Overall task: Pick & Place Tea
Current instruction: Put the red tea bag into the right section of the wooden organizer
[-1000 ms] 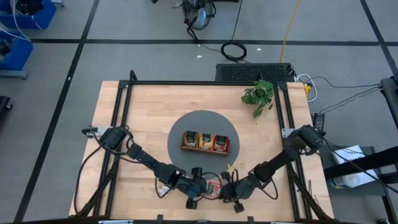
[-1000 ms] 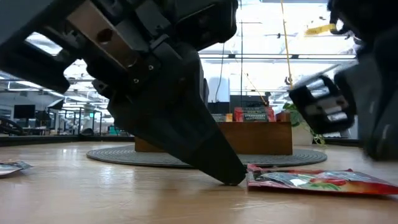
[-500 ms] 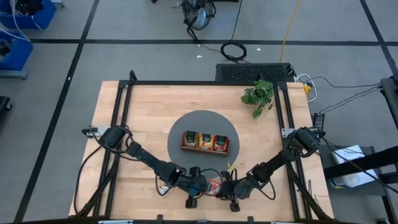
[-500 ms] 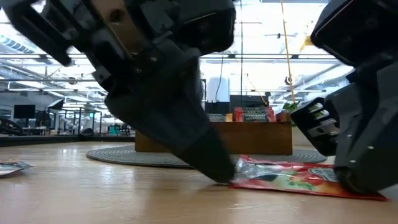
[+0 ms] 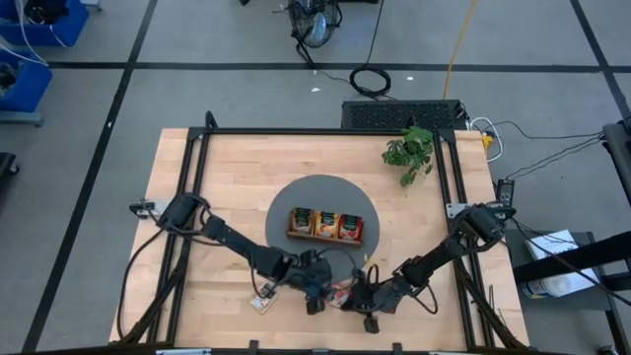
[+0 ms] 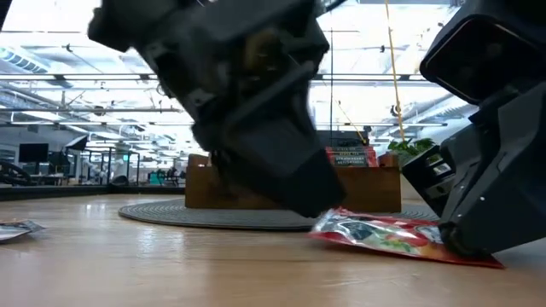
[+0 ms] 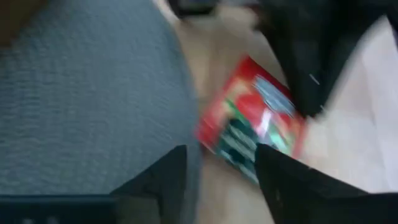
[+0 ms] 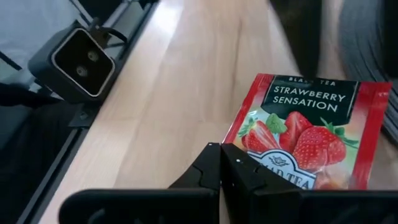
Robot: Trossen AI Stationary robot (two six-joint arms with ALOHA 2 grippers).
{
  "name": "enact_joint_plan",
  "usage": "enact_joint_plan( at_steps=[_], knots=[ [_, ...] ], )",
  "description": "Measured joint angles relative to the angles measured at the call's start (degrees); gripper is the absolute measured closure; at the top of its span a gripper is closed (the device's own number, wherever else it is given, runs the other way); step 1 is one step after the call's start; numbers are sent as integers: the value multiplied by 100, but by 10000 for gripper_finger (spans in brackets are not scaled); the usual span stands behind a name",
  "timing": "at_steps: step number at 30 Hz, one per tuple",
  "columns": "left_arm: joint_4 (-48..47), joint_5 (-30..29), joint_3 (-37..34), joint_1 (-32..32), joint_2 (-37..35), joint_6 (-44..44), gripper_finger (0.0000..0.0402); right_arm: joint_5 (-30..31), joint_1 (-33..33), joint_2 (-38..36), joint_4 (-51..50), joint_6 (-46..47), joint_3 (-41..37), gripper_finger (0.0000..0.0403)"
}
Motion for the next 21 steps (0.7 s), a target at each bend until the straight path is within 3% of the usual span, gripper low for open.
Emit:
enact_joint_plan(
  at_steps=[4,10,21],
  knots=[
    [-27,102,1,206,0,-262,162,-184,-64,329,628,-320,4,403],
    [-93,479,7,293,-4,-558,118,-190,-66,375,706,-328,4,403],
    [-438,513,20,79,-7,-924,131,-266,-69,360,679,-248,4,403]
  ],
)
